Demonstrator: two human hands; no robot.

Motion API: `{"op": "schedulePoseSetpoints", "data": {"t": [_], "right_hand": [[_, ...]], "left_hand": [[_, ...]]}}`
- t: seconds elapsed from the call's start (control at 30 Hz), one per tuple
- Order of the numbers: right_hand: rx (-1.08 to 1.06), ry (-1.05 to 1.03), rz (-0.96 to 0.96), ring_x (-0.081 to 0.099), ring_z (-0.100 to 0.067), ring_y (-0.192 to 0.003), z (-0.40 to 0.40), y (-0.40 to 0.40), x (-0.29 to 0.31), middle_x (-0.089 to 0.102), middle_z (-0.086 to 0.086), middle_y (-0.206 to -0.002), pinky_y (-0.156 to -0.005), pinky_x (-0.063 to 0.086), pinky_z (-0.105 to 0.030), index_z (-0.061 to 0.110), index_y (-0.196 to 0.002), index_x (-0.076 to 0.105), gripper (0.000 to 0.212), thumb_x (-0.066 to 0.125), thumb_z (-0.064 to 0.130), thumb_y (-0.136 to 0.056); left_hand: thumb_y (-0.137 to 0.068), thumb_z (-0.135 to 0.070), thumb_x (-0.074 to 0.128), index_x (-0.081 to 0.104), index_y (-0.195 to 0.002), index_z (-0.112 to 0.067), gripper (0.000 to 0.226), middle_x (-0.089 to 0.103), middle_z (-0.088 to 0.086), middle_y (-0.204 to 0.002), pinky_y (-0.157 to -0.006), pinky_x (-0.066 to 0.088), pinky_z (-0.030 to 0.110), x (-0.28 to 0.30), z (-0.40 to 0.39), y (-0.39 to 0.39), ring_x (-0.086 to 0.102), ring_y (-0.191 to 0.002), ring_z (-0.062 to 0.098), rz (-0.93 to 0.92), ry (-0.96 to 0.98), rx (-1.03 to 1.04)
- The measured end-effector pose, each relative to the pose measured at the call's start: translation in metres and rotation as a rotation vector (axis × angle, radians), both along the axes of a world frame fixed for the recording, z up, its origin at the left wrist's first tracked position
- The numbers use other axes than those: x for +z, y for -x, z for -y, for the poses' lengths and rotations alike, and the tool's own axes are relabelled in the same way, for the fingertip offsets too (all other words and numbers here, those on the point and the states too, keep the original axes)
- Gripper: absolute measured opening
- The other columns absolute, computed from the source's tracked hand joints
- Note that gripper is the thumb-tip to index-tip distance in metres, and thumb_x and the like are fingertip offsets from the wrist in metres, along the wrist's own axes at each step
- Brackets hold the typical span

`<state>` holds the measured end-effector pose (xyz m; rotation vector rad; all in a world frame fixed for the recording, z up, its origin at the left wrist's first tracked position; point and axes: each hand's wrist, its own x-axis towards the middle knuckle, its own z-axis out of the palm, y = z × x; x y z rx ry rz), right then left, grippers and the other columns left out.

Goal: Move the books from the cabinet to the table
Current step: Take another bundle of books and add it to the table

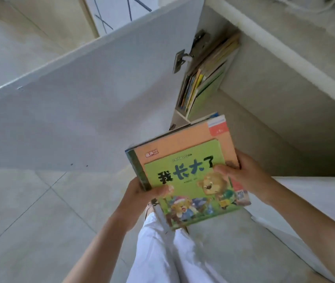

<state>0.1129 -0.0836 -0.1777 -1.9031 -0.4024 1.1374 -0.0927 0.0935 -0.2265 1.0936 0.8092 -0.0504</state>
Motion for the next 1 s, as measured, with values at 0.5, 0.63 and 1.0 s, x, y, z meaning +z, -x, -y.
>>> {"op": "schedulePoseSetpoints", "data": {"t": [0.5,0.63,1.0], "right_hand": [[0.330,-0.024,-0.208,0.070,-0.020,-0.100,-0.008,0.164,0.095,0.073,0.005,-0.109,-0.085,0.057,-0.047,0.032,-0.113,0.060,0.028,0.067,0.034,-0.086],[0.498,-0.014,-0.124,0.073,-0.019,-0.089,-0.025,0.215,0.114,0.074,0.002,-0.098,-0.076,0.060,-0.048,0.031,-0.104,0.062,0.017,0.065,0.034,-0.087],[0.950,-0.160,0.085,0.071,-0.012,-0.083,-0.052,0.430,0.120,0.062,0.018,-0.107,-0.064,0.061,-0.030,0.038,-0.145,0.026,0.076,0.069,0.018,-0.085]], "left_hand": [[-0.071,-0.027,0.080,0.051,-0.122,-0.026,0.058,0.073,0.003,-0.103,-0.073,0.061,0.047,0.140,0.123,0.185,0.074,-0.087,0.025,-0.248,-0.191,0.943],[-0.077,-0.019,0.078,0.037,-0.135,-0.043,0.076,0.070,0.008,-0.106,-0.066,0.062,0.041,0.156,0.145,0.236,0.074,-0.084,0.025,-0.220,-0.236,1.137],[-0.076,-0.018,0.080,0.035,-0.132,-0.055,0.081,0.067,0.001,-0.114,-0.075,0.061,0.047,0.165,0.202,0.424,0.073,-0.093,0.022,-0.310,-0.276,1.487]]}}
